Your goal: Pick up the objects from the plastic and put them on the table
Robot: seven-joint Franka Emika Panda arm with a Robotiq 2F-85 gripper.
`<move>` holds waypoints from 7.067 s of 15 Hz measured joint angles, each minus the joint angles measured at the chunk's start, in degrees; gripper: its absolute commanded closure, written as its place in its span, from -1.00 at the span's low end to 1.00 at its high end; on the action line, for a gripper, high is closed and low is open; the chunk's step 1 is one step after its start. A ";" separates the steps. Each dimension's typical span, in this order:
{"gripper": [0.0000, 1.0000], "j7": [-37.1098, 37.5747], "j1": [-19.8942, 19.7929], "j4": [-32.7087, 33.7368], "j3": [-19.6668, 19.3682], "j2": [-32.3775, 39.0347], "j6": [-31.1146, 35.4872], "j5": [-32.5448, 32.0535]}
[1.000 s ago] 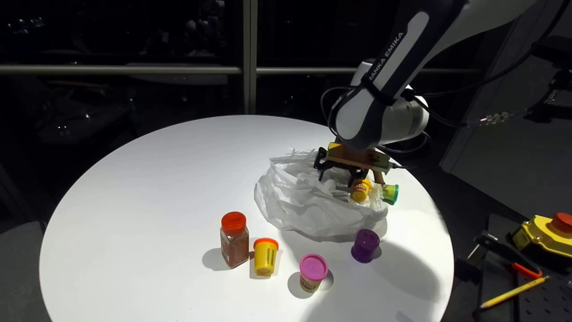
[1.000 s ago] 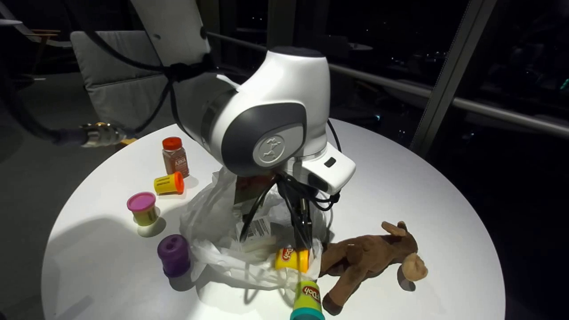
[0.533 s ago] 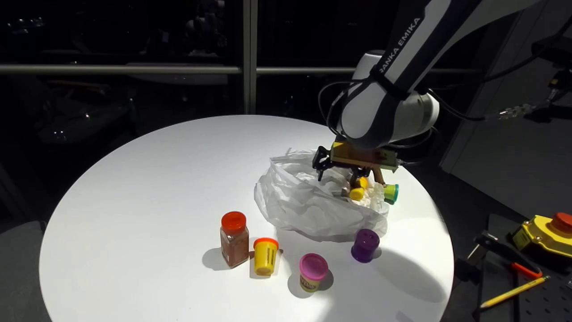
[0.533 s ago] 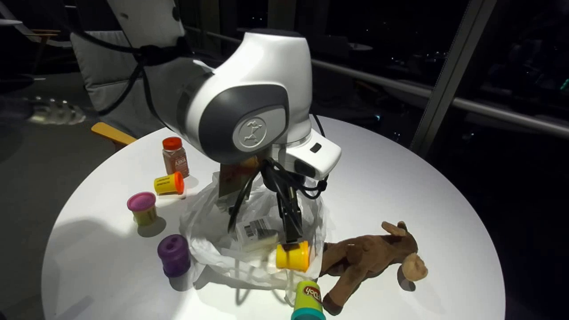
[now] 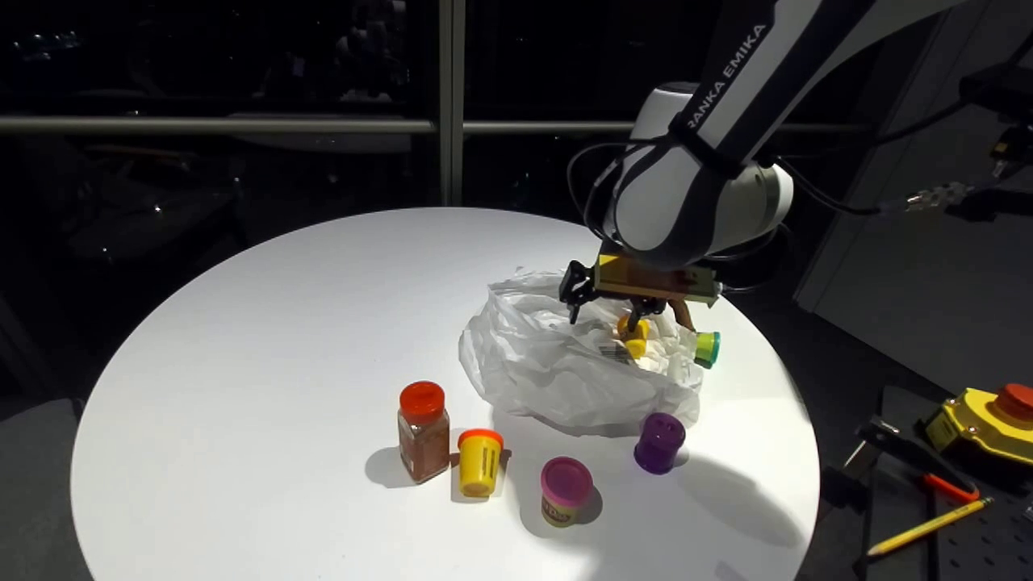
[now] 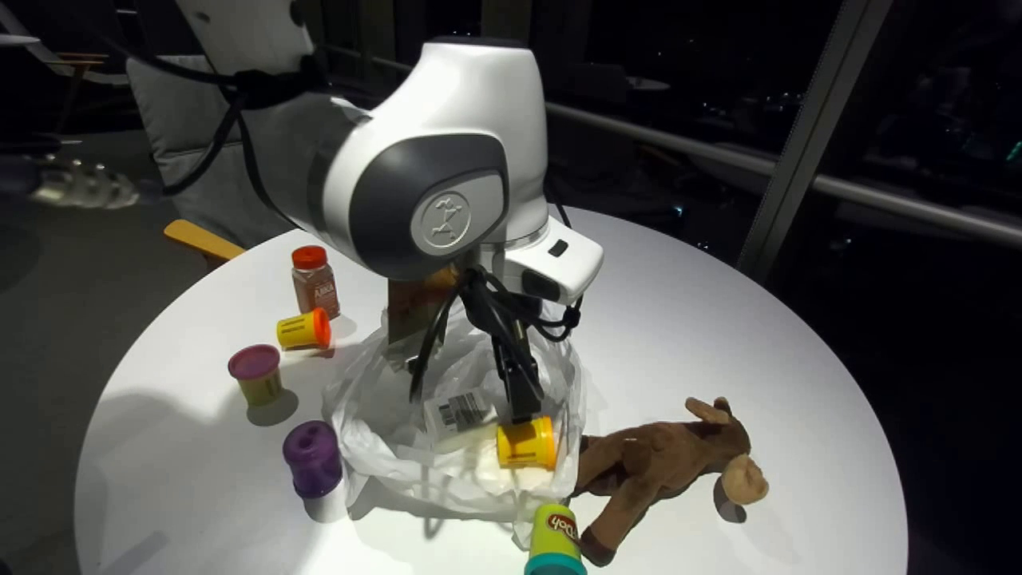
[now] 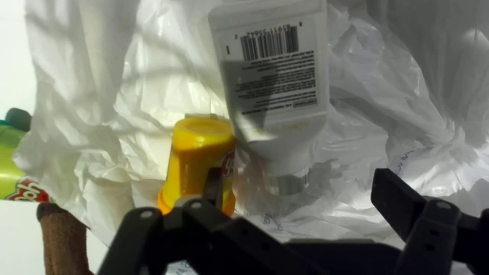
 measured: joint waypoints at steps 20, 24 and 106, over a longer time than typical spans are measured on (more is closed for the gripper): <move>0.65 -0.76 0.05 3.20 -0.22 3.42 -0.79 -0.81; 0.66 -0.75 0.06 3.39 -0.47 3.51 -0.99 -0.81; -1.00 8.88 12.01 -12.27 -13.02 -18.86 1.71 6.34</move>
